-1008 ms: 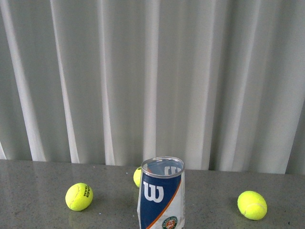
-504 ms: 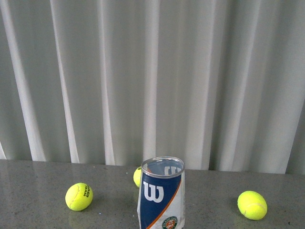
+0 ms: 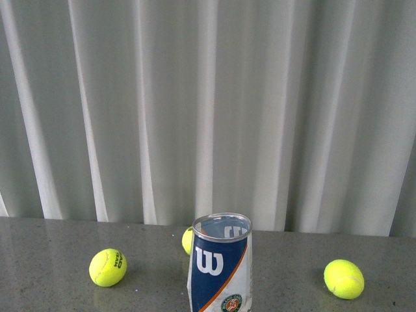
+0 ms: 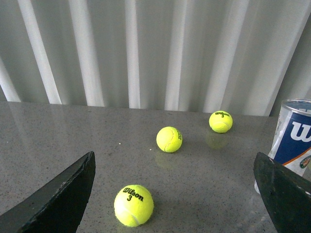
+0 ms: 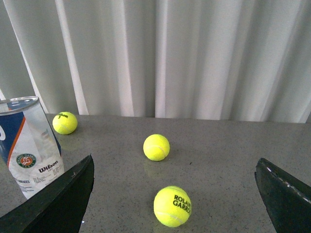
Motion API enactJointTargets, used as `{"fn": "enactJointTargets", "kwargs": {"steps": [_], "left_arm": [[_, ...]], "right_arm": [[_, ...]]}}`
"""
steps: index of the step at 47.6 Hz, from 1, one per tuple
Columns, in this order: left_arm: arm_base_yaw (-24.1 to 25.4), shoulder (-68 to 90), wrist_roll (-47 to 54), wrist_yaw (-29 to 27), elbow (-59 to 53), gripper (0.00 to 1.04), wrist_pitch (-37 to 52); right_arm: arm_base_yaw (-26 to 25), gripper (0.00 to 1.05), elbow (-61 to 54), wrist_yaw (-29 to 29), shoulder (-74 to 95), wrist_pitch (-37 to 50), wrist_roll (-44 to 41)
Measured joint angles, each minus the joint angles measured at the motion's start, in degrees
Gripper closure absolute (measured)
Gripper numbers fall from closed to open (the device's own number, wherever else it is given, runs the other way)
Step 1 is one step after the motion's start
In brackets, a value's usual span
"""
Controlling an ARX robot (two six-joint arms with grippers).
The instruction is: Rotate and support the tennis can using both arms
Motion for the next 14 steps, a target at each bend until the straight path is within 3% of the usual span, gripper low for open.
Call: {"fn": "enactJointTargets", "kwargs": {"steps": [14], "left_arm": [[0.0,0.0,0.0,0.0,0.0,0.07,0.0]], "right_arm": [[0.0,0.07,0.0,0.0,0.0,0.0,0.0]]}}
